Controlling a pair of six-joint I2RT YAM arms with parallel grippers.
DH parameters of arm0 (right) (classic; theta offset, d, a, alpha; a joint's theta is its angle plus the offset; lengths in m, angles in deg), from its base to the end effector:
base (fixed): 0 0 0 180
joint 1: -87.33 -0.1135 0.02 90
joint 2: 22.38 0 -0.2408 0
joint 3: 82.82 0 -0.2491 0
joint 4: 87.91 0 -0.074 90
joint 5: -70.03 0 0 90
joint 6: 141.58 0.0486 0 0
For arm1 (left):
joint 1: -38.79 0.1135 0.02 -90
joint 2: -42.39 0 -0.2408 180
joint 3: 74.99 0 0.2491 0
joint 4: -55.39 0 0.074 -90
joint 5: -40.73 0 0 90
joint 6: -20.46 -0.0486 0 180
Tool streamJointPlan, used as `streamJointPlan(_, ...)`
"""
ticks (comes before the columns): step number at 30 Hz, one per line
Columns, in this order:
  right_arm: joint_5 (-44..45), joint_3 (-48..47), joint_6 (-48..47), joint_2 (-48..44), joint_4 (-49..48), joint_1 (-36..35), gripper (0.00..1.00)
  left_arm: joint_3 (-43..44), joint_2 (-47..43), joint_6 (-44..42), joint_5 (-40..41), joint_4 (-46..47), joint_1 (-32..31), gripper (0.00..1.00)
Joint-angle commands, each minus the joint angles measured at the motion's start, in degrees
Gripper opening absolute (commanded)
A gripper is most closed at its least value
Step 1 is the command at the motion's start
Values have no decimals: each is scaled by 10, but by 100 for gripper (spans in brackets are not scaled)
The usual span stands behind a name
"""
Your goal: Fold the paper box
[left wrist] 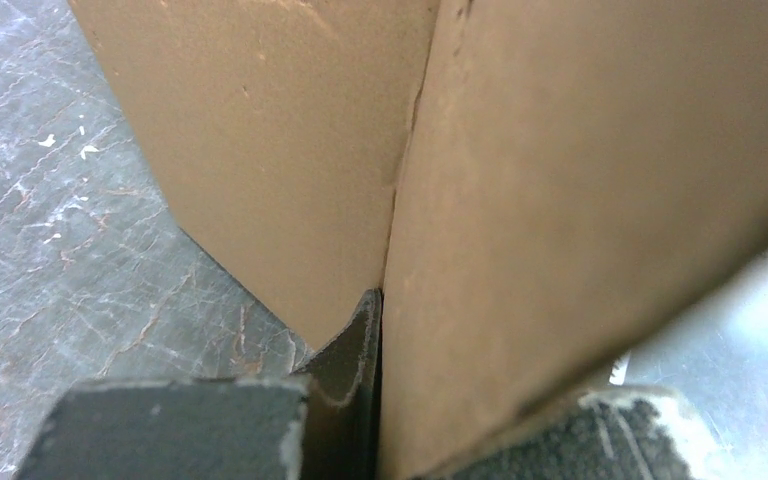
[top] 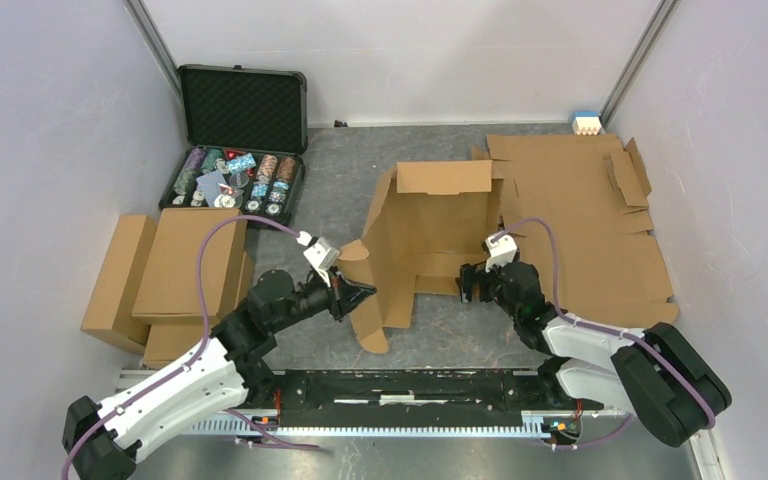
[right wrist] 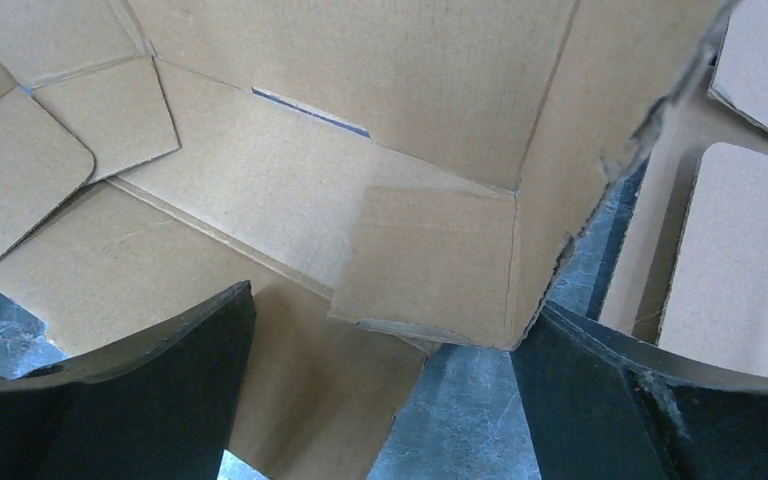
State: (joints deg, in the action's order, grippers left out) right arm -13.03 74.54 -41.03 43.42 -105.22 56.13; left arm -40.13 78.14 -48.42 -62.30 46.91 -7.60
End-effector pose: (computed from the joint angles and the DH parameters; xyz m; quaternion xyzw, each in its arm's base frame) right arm 0.1852 0.1053 0.1094 -0.1200 0.8379 0.1410 0.5135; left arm 0.1254 -0.1476 0.2306 0.2373 0.7232 -0.4291 0.4864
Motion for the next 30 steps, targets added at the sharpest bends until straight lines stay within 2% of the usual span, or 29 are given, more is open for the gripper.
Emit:
streamJointPlan(1, 3, 11, 17, -29, -20, 16, 98, 16, -12, -19, 36, -71, -7, 8)
streamJointPlan(5, 5, 25, 20, -83, -24, 26, 98, 24, -20, -25, 89, -105, -7, 8)
streamJointPlan(14, 30, 22, 3, -173, 18, 27, 98, 37, -15, -43, 115, -120, -9, 8)
streamJointPlan(22, -42, -7, -16, -132, 36, 27, 82, 39, -14, -50, 102, -113, -18, 8)
streamJointPlan(27, -89, -6, -18, -96, 33, 26, 81, 30, -19, -55, 88, -99, -26, 8)
streamJointPlan(30, -87, -3, -23, -88, 38, 24, 84, 28, -15, -61, 82, -97, -33, 8)
